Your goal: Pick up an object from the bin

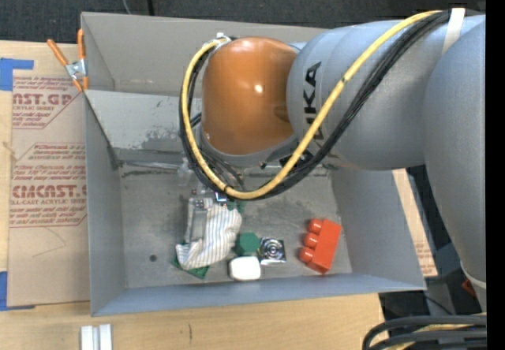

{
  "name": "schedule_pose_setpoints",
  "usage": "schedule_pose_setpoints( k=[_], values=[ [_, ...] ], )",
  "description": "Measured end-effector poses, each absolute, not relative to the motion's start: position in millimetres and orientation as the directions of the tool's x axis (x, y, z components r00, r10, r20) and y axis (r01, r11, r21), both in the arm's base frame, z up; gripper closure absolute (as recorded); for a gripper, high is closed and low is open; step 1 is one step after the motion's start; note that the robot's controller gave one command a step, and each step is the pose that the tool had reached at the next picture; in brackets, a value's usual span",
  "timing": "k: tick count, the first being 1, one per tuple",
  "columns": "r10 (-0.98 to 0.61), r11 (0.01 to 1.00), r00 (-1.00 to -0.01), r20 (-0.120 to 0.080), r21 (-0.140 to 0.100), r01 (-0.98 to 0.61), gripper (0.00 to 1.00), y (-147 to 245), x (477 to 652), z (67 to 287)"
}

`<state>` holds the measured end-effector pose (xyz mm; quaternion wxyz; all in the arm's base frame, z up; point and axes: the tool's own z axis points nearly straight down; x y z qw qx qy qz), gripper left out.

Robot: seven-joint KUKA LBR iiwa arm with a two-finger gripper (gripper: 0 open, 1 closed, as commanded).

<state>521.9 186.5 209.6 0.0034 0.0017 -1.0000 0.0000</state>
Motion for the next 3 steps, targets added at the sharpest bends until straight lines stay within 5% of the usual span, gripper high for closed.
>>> schedule_pose_setpoints(
  k=[1, 2, 3],
  values=[
    [-0.002, 1.000, -1.000, -0.001, 0.002, -0.002, 0.00, 185.6, 523.5, 214.3],
    [-0.048, 0.999, -0.999, -0.008, 0.004, -0.048, 0.00, 173.1, 521.3, 187.5],
    [-0.180, 0.984, -0.984, -0.005, 0.001, -0.180, 0.00, 161.4, 518.1, 126.7]
  ],
)
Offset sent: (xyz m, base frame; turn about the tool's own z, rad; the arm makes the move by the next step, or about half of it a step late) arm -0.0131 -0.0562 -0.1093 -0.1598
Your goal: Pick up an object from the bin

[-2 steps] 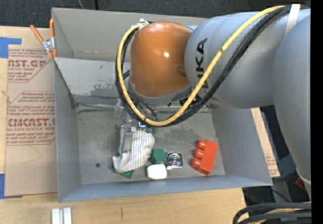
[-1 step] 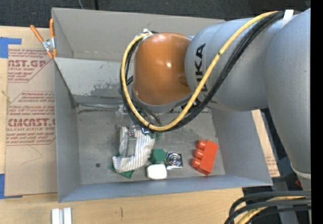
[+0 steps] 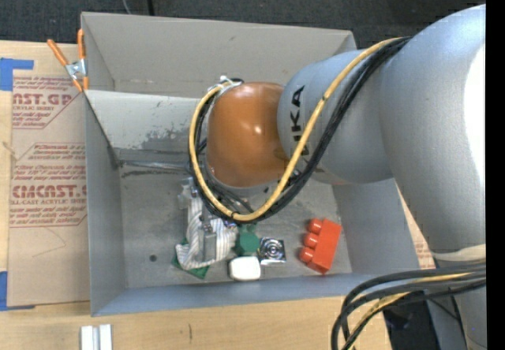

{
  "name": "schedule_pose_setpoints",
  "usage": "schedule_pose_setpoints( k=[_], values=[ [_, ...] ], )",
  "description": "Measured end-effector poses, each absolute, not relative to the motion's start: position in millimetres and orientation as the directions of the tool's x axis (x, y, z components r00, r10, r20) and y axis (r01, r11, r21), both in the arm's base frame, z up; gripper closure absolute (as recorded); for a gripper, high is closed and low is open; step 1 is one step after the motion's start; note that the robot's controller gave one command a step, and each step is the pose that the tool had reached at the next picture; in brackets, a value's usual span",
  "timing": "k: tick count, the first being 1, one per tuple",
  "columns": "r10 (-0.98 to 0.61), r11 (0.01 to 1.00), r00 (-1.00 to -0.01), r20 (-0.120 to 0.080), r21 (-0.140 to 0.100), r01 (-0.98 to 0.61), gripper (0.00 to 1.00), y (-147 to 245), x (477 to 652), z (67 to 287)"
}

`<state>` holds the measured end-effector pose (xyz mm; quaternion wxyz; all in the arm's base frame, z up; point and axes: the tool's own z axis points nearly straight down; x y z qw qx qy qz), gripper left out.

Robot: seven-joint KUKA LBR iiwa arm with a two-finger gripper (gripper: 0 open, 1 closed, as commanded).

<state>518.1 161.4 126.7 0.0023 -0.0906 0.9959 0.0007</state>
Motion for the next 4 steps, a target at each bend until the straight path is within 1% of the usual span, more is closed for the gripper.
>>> schedule_pose_setpoints(
  k=[1, 2, 3, 4],
  values=[
    [-0.277, 0.961, -0.961, -0.010, 0.003, -0.277, 0.00, 151.0, 500.5, 76.5],
    [-0.289, 0.957, -0.957, -0.016, 0.005, -0.289, 1.00, 140.1, 504.5, 73.3],
    [-0.289, 0.957, -0.957, -0.015, 0.005, -0.289, 1.00, 140.0, 504.3, 73.2],
    [-0.295, 0.956, -0.956, -0.009, 0.004, -0.295, 1.00, 135.1, 498.7, 102.7]
  ],
)
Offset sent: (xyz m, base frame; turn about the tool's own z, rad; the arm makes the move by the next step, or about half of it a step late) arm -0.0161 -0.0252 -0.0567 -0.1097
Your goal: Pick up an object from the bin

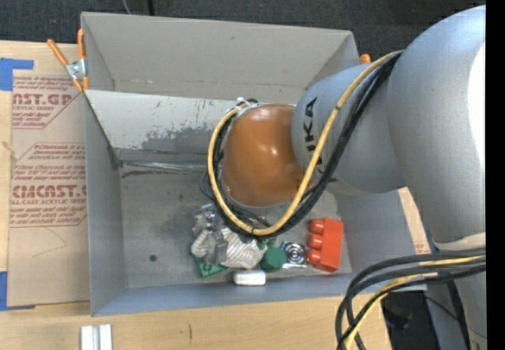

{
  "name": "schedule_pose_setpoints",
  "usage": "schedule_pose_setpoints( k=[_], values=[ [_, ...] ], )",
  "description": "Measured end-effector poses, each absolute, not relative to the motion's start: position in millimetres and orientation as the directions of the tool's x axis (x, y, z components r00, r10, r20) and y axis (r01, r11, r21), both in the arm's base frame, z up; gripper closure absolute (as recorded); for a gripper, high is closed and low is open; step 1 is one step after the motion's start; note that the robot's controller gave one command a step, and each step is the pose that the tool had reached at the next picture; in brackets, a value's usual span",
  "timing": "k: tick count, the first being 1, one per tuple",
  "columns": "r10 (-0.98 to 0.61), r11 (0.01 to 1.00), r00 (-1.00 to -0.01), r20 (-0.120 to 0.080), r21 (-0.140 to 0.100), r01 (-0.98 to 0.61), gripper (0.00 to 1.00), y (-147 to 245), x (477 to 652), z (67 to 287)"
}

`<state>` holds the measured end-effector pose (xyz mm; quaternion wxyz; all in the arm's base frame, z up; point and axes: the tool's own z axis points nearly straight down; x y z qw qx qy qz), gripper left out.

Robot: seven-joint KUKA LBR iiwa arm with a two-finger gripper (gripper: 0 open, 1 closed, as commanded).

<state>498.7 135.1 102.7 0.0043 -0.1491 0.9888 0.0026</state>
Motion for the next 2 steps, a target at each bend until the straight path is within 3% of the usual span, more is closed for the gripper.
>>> schedule_pose_setpoints(
  k=[1, 2],
  values=[
    [-0.283, 0.959, -0.959, -0.020, 0.004, -0.283, 1.00, 134.4, 502.8, 113.0],
    [-0.281, 0.960, -0.960, -0.017, 0.005, -0.281, 1.00, 133.7, 501.7, 105.8]
  ],
)
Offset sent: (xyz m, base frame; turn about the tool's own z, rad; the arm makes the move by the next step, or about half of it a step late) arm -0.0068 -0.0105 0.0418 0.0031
